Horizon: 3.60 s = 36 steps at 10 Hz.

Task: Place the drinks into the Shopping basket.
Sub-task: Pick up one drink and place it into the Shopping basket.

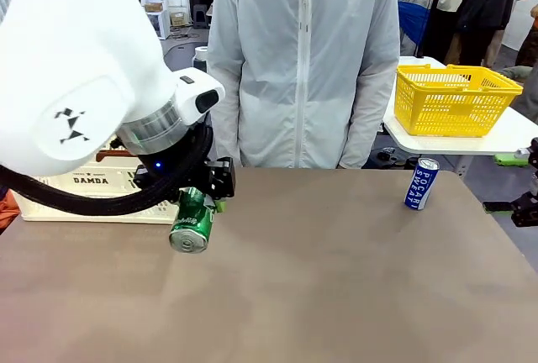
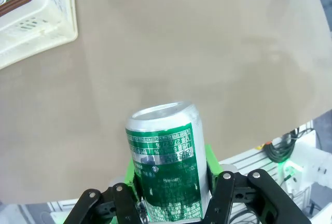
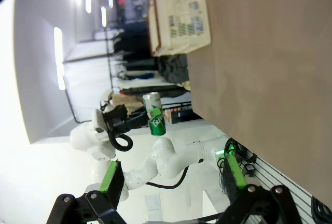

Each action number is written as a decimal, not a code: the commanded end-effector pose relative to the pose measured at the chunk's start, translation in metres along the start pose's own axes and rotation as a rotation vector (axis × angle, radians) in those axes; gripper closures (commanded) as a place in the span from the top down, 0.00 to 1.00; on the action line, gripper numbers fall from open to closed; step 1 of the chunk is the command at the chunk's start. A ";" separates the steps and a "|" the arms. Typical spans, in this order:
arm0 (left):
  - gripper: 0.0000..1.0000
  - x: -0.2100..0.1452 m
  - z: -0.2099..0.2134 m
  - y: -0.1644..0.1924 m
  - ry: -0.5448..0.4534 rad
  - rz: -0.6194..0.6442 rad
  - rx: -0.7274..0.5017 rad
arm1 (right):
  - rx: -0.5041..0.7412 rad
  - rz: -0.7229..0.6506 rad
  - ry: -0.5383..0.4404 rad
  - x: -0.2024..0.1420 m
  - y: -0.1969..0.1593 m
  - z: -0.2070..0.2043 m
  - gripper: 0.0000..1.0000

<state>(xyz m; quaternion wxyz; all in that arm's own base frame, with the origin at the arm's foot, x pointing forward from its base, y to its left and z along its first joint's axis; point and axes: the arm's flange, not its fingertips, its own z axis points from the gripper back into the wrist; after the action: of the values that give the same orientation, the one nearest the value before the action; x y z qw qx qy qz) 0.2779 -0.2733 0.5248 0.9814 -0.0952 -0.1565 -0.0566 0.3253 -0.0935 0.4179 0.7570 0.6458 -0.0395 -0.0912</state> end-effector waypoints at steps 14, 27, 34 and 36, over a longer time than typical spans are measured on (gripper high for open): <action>0.00 0.223 0.054 0.329 -0.102 0.207 0.097 | 0.017 0.013 -0.007 0.001 0.003 0.000 1.00; 0.00 0.250 -0.087 0.345 -0.026 -0.099 0.103 | 0.017 0.013 -0.007 0.001 0.003 0.000 1.00; 0.00 0.256 -0.139 0.365 0.109 -0.042 0.148 | 0.017 0.013 -0.007 0.001 0.003 0.000 1.00; 0.00 0.256 -0.145 0.371 0.129 -0.023 0.162 | 0.017 0.013 -0.007 0.001 0.003 0.000 1.00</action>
<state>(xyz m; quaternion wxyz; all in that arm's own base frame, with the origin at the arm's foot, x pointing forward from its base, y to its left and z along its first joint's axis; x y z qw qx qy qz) 0.6092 0.0377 0.4005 0.9918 -0.0175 -0.1050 -0.0702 0.3252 -0.0937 0.4180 0.7570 0.6458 -0.0397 -0.0914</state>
